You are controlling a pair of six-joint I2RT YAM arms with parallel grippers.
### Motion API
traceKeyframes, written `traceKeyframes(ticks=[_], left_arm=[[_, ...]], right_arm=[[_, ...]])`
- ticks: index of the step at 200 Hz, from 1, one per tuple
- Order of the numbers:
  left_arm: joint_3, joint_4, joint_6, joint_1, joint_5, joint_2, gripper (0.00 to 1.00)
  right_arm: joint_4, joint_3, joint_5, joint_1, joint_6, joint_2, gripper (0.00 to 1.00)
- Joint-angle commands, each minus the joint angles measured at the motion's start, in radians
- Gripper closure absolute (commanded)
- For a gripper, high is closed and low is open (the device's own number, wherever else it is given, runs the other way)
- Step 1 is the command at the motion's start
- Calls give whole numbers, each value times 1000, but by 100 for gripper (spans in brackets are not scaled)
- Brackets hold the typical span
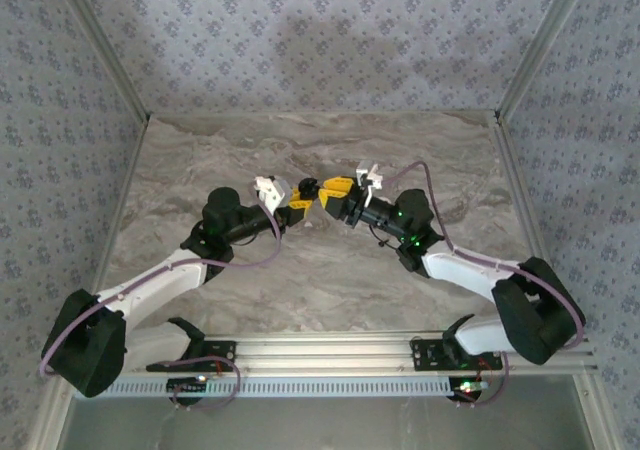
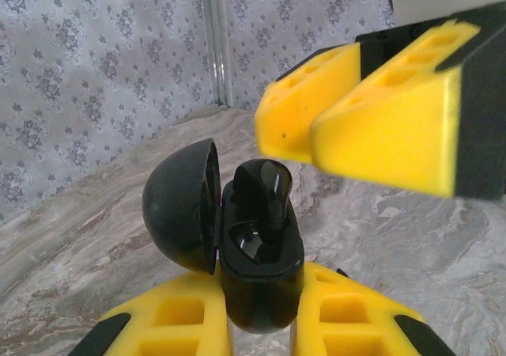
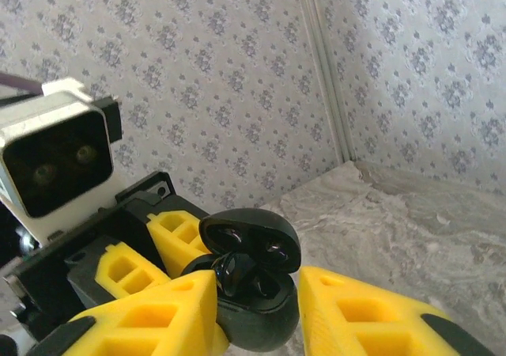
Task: Insert the wireless bluetooth earbuds into the charging case
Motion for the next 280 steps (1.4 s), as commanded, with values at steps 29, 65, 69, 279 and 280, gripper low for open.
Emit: traceKeyframes(ticks=[29, 65, 69, 279, 280], left_arm=[[44, -36, 75, -3, -3, -16, 85], [52, -51, 87, -3, -6, -13, 85], [52, -52, 89, -3, -6, -13, 85], [59, -75, 80, -3, -2, -16, 85], [59, -75, 80, -3, -2, -16, 85]], right_arm=[[-552, 192, 34, -18, 140, -138, 58], [-852, 312, 15, -23, 242, -146, 58], [-862, 318, 8, -22, 245, -144, 58], [-838, 402, -100, -22, 314, -28, 77], [-840, 403, -100, -21, 314, -30, 77]])
